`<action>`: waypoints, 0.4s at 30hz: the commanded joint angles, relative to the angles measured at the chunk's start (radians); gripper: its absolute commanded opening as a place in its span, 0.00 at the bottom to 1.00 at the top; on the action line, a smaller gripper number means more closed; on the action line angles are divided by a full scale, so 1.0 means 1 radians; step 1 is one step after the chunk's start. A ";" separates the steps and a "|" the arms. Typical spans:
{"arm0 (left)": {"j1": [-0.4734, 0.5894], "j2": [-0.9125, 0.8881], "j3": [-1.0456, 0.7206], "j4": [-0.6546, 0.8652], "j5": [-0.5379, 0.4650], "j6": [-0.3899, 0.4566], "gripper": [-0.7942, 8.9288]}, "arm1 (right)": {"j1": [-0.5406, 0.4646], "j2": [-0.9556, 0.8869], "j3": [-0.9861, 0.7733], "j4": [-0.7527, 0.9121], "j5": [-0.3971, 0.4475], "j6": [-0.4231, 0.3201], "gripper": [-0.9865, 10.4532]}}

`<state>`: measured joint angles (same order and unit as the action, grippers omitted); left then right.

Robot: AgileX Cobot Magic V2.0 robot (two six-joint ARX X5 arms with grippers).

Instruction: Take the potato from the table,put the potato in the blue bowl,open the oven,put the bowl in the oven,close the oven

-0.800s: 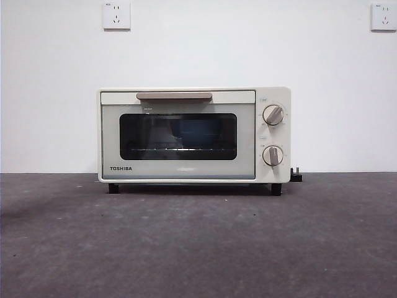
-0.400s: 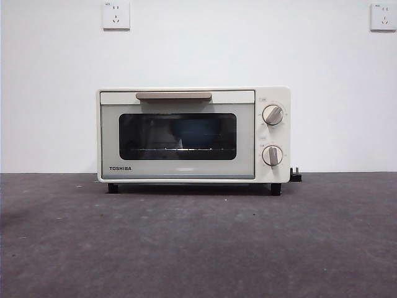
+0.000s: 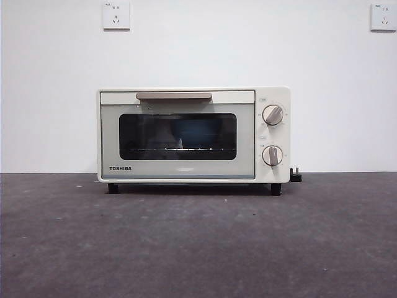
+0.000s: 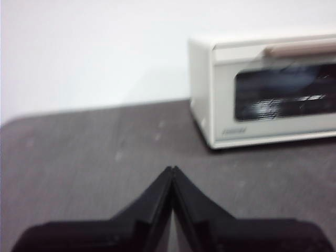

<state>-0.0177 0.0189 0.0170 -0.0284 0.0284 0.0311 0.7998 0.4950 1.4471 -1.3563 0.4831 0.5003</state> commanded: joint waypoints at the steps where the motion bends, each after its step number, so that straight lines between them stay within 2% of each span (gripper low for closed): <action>1: 0.001 -0.015 -0.010 -0.064 -0.060 -0.046 0.08 | 0.002 -0.001 -0.005 -0.023 0.005 -0.006 0.09; 4: 0.003 -0.015 -0.010 -0.145 -0.081 -0.033 0.08 | 0.002 0.000 -0.005 -0.023 0.005 -0.006 0.09; 7: 0.007 -0.015 -0.010 -0.142 -0.080 0.005 0.08 | 0.002 0.000 -0.005 -0.023 0.007 -0.006 0.09; 12: 0.018 -0.015 -0.010 -0.141 -0.063 0.013 0.08 | 0.002 0.000 -0.005 -0.023 0.007 -0.007 0.09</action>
<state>-0.0044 0.0059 0.0170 -0.1787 -0.0418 0.0277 0.8001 0.4961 1.4471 -1.3563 0.4877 0.4999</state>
